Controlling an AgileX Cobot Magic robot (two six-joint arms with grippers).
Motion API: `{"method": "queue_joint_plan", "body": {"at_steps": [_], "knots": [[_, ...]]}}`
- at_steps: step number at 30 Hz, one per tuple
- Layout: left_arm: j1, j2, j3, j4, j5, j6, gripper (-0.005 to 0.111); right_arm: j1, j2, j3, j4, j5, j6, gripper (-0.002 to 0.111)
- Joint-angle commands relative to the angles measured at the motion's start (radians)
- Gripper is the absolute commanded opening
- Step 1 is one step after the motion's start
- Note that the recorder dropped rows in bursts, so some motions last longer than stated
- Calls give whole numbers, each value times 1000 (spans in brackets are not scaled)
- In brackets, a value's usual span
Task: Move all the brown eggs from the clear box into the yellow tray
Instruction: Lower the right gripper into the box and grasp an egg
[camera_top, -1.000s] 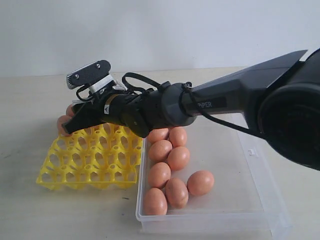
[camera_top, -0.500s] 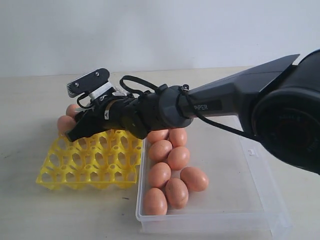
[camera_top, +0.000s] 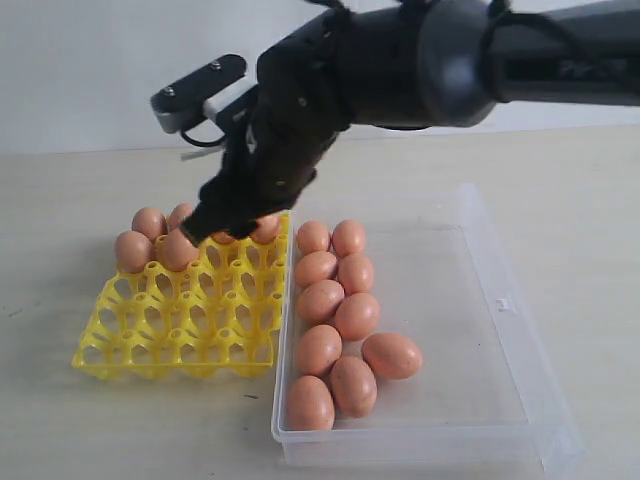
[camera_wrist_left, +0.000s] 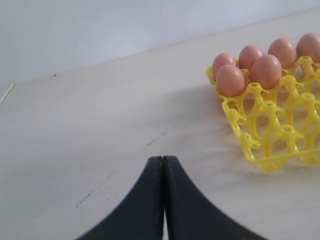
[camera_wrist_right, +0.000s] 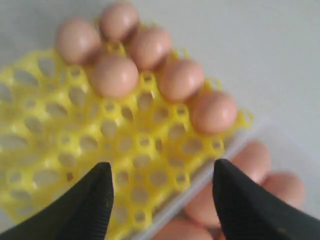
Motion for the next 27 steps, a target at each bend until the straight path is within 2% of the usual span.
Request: {"method": "queue_joint_plan", "body": {"at_steps": [1, 7, 11, 21, 27], "knots": [[2, -6, -4, -1, -6, -3, 0, -31, -109, 141, -70, 231, 120, 57], [2, -6, -4, -1, -6, -3, 0, -59, -224, 372, -68, 198, 220, 57], [2, -6, -4, -1, -6, -3, 0, -59, -243, 454, -77, 187, 101, 57], [2, -6, -4, -1, -6, -3, 0, -59, -243, 478, -41, 181, -216, 57], [2, -6, -4, -1, -6, -3, 0, -59, -225, 478, -23, 129, -244, 57]]}}
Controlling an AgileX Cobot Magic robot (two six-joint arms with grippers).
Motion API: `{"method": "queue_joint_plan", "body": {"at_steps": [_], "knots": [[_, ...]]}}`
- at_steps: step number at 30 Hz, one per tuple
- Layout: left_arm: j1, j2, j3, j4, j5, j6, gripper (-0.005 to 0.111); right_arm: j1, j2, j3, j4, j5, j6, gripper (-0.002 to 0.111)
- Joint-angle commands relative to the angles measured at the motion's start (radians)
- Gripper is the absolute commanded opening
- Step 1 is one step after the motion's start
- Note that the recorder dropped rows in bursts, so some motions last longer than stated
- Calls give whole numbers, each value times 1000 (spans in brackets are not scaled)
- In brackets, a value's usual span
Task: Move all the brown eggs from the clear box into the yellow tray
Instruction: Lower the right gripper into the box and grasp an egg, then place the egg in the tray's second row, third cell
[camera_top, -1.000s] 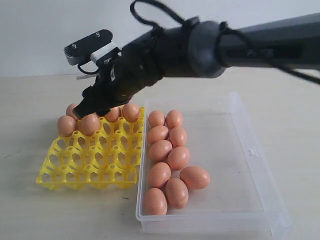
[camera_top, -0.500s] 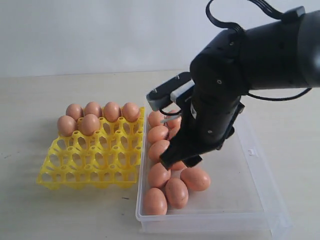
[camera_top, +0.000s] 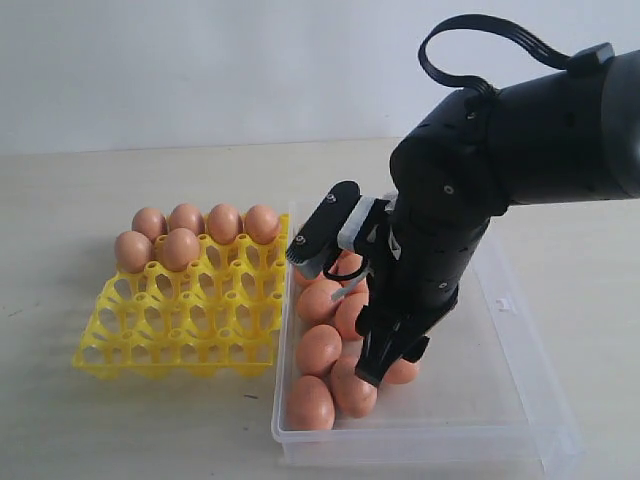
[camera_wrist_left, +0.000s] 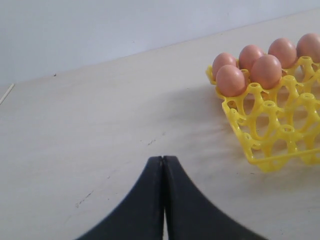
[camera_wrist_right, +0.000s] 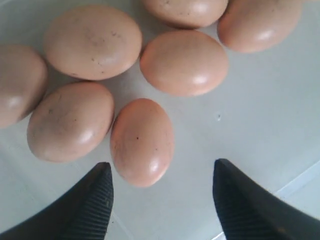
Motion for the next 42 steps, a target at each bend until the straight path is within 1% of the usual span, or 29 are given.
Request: {"method": "queue_joint_plan", "body": {"at_steps": [1, 5, 9, 15, 20, 22, 23, 25, 27, 28, 31, 34, 36, 38, 42], "knots": [[2, -6, -4, -1, -6, -3, 0, -6, 15, 4, 26, -45, -25, 57], [2, -6, -4, -1, -6, -3, 0, -6, 50, 4, 59, -71, -25, 57], [2, -6, -4, -1, -6, -3, 0, -6, 91, 4, 57, -75, -13, 57], [2, -6, -4, -1, -6, -3, 0, -15, 129, 4, 54, -98, 56, 57], [2, -6, -4, -1, -6, -3, 0, -15, 152, 4, 55, -119, 56, 56], [2, -6, -4, -1, -6, -3, 0, -15, 155, 4, 56, -123, 56, 49], [2, -6, -4, -1, -6, -3, 0, -15, 156, 4, 56, -123, 56, 43], [2, -6, -4, -1, -6, -3, 0, -15, 158, 4, 56, -123, 56, 26], [2, -6, -4, -1, -6, -3, 0, -15, 158, 4, 57, -114, 56, 3], [2, -6, -4, -1, -6, -3, 0, -15, 158, 4, 60, -111, 56, 1], [2, -6, -4, -1, -6, -3, 0, -15, 126, 4, 63, -81, 56, 0], [2, -6, -4, -1, -6, -3, 0, -15, 34, 4, 50, -67, 54, 0], [2, -6, -4, -1, -6, -3, 0, -15, -32, 4, 54, -145, 54, 0], [2, -6, -4, -1, -6, -3, 0, -15, -86, 4, 91, -277, 54, 0], [2, -6, -4, -1, -6, -3, 0, -15, -110, 4, 260, -660, 47, 0]]}}
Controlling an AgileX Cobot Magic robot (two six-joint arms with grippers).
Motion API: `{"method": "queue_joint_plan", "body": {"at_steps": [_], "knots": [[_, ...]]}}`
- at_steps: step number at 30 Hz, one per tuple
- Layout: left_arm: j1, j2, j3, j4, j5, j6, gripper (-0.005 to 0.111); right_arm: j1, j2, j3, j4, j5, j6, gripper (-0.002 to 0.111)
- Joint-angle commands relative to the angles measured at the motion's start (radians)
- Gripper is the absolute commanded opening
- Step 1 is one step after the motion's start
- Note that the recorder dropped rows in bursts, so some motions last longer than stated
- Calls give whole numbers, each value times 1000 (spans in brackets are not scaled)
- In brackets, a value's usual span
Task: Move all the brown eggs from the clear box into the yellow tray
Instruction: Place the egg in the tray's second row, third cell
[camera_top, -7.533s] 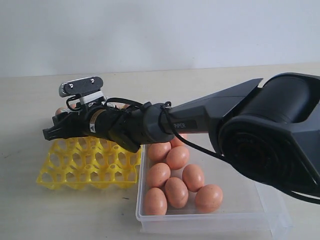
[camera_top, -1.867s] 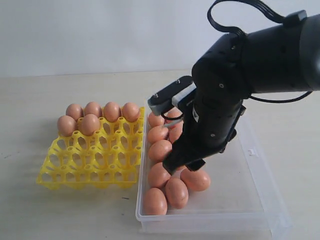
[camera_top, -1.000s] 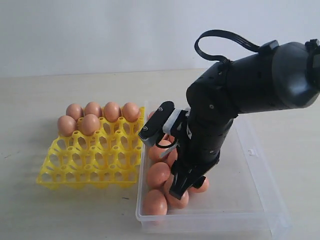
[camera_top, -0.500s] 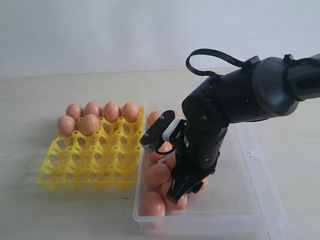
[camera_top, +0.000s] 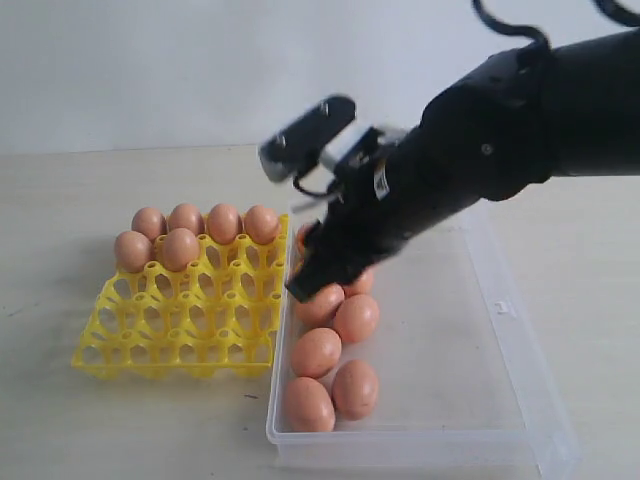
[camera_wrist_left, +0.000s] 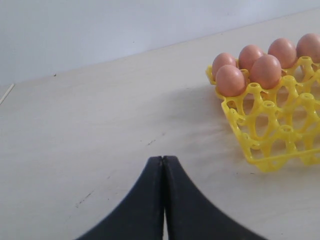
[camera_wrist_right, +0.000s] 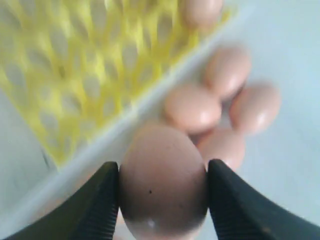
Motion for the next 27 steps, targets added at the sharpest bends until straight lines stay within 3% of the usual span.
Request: {"method": "queue_joint_plan", "body": {"at_steps": [1, 2, 5, 8, 18, 21, 27], "knots": [[2, -6, -4, -1, -6, -3, 0, -2, 6, 0, 192, -527, -8, 0], [2, -6, -4, -1, -6, -3, 0, -2, 60, 0, 197, -694, 4, 0], [2, -6, -4, -1, -6, -3, 0, 1, 179, -7, 140, -879, 40, 0], [2, -6, -4, -1, -6, -3, 0, 12, 342, -84, 32, -881, 127, 0], [2, -6, -4, -1, -6, -3, 0, 14, 556, -259, 19, -802, 205, 2], [2, -6, -4, -1, -6, -3, 0, 14, 566, -259, 19, -787, 205, 16], [2, -6, -4, -1, -6, -3, 0, 14, 568, -259, 27, -734, 205, 65]]}}
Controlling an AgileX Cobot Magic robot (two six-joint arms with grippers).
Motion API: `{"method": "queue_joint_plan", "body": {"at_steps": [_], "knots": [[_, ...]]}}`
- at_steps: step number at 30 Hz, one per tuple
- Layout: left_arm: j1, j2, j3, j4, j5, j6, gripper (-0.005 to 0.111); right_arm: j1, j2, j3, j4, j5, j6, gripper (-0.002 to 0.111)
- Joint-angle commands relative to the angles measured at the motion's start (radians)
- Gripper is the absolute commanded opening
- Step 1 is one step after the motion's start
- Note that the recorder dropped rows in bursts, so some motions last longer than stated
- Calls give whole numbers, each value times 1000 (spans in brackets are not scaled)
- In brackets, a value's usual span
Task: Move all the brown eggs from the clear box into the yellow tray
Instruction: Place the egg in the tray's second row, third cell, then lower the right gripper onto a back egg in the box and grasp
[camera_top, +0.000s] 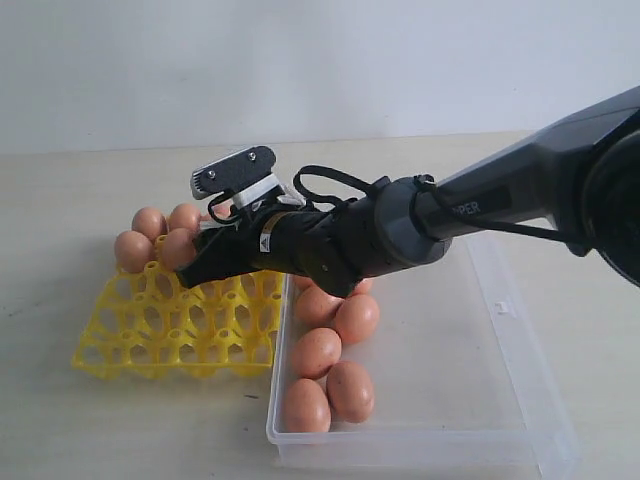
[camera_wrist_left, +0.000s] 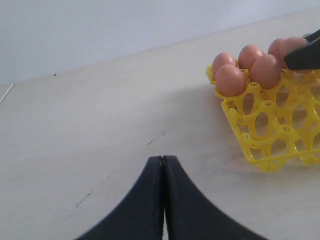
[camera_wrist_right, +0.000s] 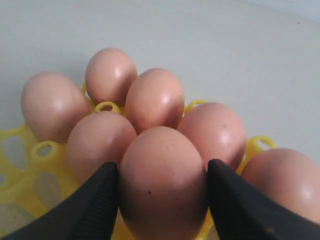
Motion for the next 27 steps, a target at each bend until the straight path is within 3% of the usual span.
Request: {"method": "queue_joint_plan", "body": {"at_steps": [1, 8, 14, 19, 22, 27], "knots": [[2, -6, -4, -1, -6, -3, 0, 0, -12, -6, 3, 61, 3, 69], [2, -6, -4, -1, -6, -3, 0, 0, -191, -6, -12, 301, -63, 65], [2, -6, -4, -1, -6, -3, 0, 0, -417, -4, -17, 756, -55, 62], [2, -6, -4, 0, -6, -6, 0, -23, -494, 5, -54, 1078, 78, 62], [2, -6, -4, 0, -6, -6, 0, -41, -496, 46, -56, 1103, 155, 62], [2, -6, -4, 0, -6, -3, 0, -60, -485, 121, -108, 990, 365, 62]]}}
